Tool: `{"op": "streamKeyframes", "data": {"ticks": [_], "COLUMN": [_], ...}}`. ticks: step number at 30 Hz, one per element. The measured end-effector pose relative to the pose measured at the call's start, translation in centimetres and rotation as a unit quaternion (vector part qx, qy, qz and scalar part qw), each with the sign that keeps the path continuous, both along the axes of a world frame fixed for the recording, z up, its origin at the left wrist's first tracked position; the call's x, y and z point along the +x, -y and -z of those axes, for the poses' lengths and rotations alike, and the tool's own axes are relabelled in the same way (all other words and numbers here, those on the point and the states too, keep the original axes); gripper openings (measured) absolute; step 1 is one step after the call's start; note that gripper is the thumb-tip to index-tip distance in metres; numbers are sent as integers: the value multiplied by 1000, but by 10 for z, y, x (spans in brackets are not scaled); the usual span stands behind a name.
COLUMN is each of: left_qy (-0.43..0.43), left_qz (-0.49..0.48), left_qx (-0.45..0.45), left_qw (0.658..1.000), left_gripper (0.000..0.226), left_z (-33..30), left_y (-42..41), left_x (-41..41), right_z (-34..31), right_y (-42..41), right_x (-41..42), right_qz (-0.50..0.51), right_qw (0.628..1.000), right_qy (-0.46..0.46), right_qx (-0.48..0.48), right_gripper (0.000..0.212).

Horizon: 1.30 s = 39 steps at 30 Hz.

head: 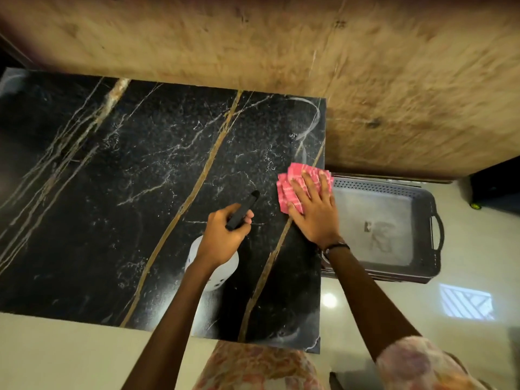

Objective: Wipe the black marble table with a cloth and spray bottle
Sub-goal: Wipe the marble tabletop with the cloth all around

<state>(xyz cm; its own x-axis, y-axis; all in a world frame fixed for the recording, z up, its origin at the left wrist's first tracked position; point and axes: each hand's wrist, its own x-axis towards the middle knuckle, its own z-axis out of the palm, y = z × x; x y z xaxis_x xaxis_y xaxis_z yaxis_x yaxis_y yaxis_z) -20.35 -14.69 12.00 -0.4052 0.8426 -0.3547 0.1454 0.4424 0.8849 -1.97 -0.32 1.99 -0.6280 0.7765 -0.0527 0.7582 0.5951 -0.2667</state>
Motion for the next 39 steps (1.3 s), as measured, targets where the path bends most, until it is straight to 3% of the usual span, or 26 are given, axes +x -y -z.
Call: {"op": "streamKeyframes", "data": {"ticks": [5, 9, 14, 19, 23, 25, 27, 32, 35, 39], "left_qy": [-1, -8, 2, 24, 28, 17, 11, 28, 30, 27], "left_qz": [3, -4, -15, -33, -47, -49, -38, -41, -40, -15], "left_qx": [15, 26, 41, 64, 67, 67, 73, 71, 78, 81], "left_qw": [1000, 1000, 999, 997, 996, 996, 997, 996, 996, 996], "left_gripper": [13, 16, 20, 18, 17, 30, 20, 17, 15, 12], "left_z": [1, -1, -2, -2, -3, -4, -4, -3, 0, 3], "left_y": [-36, -66, -95, -120, -141, -148, -155, -165, -166, -167], "left_x": [-2, -6, -13, -26, -33, -36, -39, -45, -48, -51], "right_z": [1, 2, 8, 5, 6, 6, 8, 12, 11, 5], "right_y": [-3, 11, -45, -106, -103, -88, -74, -72, -94, -137], "right_x": [-69, -33, 5, -61, -109, -100, -71, -30, -66, -122], "right_qz": [-51, -143, -58, 22, -34, -85, -117, -15, 29, 12], "right_qw": [998, 989, 997, 999, 999, 996, 992, 998, 998, 999], "right_qy": [-17, -28, -23, -8, -13, -16, -23, -49, -44, -32], "right_qx": [17, 38, 43, 27, 11, 29, 43, 41, 44, 12], "right_gripper": [61, 64, 62, 64, 64, 64, 64, 62, 62, 67]}}
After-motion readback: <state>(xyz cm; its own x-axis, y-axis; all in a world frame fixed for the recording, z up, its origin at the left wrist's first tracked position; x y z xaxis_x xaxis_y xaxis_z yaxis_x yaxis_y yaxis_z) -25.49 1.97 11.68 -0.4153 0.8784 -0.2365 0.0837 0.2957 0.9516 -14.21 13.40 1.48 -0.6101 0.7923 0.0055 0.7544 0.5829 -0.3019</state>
